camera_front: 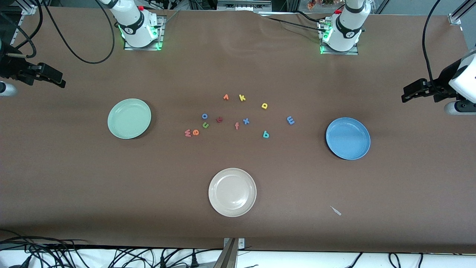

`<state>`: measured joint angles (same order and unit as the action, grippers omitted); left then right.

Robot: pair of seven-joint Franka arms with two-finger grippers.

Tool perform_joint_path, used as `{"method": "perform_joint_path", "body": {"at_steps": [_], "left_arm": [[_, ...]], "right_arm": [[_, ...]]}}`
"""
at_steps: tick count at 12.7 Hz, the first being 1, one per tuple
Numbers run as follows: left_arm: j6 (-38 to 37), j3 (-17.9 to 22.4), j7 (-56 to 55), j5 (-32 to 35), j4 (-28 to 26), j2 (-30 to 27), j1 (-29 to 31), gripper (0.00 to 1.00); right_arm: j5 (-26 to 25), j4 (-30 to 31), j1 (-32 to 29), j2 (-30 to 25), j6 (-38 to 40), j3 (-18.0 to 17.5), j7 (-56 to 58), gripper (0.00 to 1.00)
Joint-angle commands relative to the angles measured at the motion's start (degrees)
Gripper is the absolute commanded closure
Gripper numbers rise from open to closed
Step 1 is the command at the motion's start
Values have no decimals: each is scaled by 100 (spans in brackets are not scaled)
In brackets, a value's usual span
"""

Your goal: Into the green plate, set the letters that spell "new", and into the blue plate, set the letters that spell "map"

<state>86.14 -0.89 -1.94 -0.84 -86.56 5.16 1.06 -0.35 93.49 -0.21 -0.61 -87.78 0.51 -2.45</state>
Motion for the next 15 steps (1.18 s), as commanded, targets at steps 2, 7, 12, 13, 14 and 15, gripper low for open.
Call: {"method": "perform_joint_path", "body": {"at_steps": [2,7,12,13,14,15], "left_arm": [[70,28,115,-65,-54,-50,0,0],[114,54,36,-74,34,424,79,0],[271,-103,-191,-292,-27,951,-184,0],[481,-139,-628,-389,-149,952,-246,0],[614,-253,-919,-416,-281,952,-307,0],[719,-384,-1183,-417,-404,944,-317,0]], "right_arm": [[-518,-68,354,281,41,-130,7,0],[-484,125,1223,1341,-860,-139,-1482,0],[-475,484,2137,2100,-2294,-148,-4092,1],[-432,642,2322,2205,-2645,-148,-4637,1],[-405,826,2472,2284,-3074,-148,-5121,5],[-405,933,2604,2389,-3435,-148,-5413,5]]}}
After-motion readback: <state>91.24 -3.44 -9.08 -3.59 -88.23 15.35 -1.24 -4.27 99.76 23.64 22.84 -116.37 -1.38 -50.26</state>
